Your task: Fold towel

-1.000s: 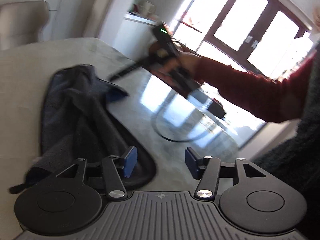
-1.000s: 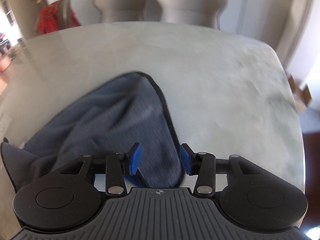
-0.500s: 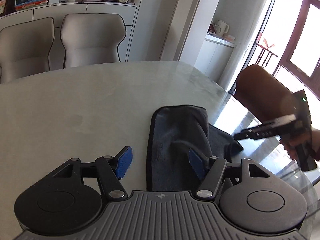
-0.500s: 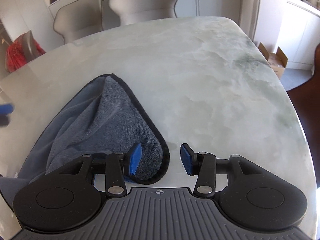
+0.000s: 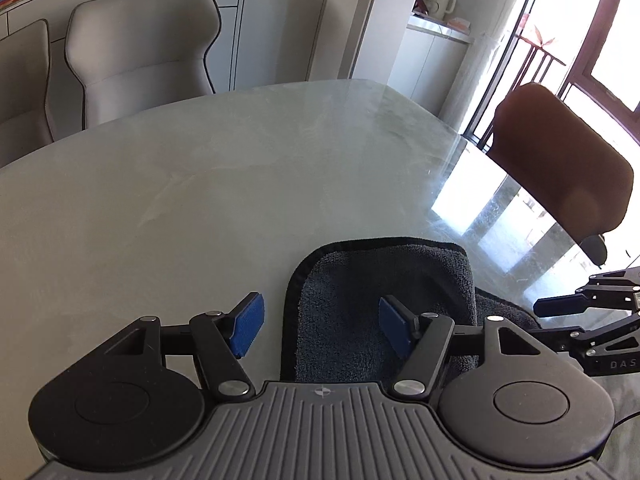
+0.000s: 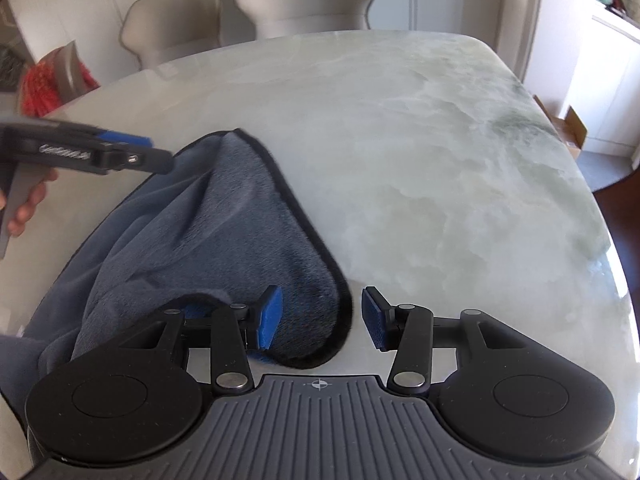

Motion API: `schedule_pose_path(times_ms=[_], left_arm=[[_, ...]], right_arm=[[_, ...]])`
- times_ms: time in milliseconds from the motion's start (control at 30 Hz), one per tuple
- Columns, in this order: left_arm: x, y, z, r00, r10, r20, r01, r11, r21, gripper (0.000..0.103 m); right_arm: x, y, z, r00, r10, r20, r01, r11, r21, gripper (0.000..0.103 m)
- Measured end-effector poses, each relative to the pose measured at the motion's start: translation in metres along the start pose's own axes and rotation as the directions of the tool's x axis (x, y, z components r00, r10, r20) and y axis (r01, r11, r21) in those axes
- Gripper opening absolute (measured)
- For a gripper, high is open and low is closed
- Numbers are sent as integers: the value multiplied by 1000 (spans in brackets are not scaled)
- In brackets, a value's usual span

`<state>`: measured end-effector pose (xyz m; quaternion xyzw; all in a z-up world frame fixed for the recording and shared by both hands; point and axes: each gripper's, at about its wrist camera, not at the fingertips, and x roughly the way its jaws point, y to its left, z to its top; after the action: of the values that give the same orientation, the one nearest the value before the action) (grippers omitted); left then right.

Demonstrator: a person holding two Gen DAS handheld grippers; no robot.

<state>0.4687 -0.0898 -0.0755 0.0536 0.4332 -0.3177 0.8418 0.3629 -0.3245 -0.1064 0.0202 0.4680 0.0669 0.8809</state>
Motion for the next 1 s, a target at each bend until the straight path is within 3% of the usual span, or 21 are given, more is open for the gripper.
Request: schedule_pose_path(times_ms=[67,200,267,333,400,533,767,1000], left_arm=[[5,-3,-2,999,20,-26,-20,1000,0,68],[12,-7,-5,998,55,-34,-54,998,28,68],[14,-12,-6,997,77,-30,-76,996,46,62],[15,-17,-7,992,123,-22,-121,990,77,27],[12,-16,-6,991,128,-35,-126,991,53,8],[-5,-9,-20,949,314,-16,-314,949,30,6],[-61,32,-58,897,442,29,-436,893,-113,6],[-109,48,-64,830,548,102,-530,833,-160,6]], right_arm=[[0,3,-1,1000,-3,5,3,1000,-23,43],[0,4,-1,1000,24,7,-23,999,-42,21],[1,5,-1,999,38,2,-38,998,-54,15],[1,8,-1,999,47,6,-46,996,-72,12],[1,11,1,999,50,7,-50,995,-91,11],[7,15,15,999,38,13,-36,989,-146,10],[32,42,67,997,48,56,-29,951,-307,10],[55,87,135,991,64,117,-3,890,-456,10]])
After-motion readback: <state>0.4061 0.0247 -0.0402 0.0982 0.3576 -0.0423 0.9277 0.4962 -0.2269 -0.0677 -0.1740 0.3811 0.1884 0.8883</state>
